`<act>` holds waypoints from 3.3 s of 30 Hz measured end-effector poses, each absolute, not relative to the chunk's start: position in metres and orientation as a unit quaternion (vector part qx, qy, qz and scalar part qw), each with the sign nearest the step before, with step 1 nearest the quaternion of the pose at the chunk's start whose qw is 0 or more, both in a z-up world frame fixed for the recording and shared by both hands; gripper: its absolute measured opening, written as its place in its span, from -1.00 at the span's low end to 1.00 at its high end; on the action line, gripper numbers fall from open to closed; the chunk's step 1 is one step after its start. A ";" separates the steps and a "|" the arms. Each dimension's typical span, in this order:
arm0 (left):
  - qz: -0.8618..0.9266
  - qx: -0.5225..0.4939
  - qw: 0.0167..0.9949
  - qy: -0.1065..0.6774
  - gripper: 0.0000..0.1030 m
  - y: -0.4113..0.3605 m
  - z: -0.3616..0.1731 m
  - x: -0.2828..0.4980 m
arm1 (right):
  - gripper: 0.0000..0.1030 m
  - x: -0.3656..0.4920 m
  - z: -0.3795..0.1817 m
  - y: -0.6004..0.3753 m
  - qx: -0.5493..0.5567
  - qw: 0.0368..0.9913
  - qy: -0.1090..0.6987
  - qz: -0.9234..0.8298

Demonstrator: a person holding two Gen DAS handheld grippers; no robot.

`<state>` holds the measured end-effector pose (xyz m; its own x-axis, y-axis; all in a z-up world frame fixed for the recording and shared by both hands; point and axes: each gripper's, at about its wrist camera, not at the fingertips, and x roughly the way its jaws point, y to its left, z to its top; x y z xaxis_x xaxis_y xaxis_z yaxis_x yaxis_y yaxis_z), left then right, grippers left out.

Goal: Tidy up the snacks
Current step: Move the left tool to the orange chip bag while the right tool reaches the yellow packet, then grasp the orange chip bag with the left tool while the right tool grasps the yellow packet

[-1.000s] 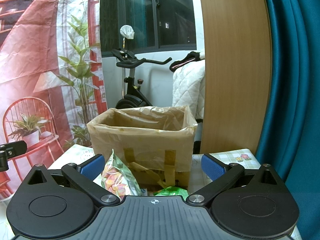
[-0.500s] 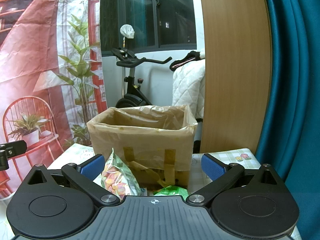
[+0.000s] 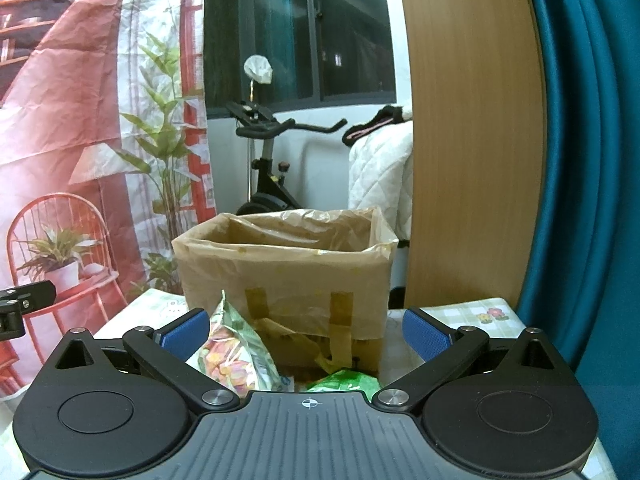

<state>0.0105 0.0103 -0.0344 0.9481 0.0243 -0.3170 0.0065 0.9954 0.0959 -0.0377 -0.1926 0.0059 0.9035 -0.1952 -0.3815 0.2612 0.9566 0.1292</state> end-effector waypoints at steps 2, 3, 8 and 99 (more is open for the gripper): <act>-0.001 0.037 0.984 0.172 0.98 0.014 -0.043 0.015 | 0.99 -0.035 -0.015 -0.193 0.083 0.972 0.179 -0.126; -0.013 0.009 0.983 0.183 0.98 0.021 -0.053 0.021 | 0.99 -0.032 -0.022 -0.194 0.082 0.972 0.181 -0.126; -0.030 -0.047 0.981 0.187 0.98 0.035 -0.075 0.029 | 0.99 -0.023 -0.059 -0.194 0.072 0.968 0.207 -0.121; -0.200 0.000 0.959 0.202 0.36 0.030 -0.101 0.072 | -0.41 0.020 -0.110 -0.227 0.102 0.958 0.265 0.043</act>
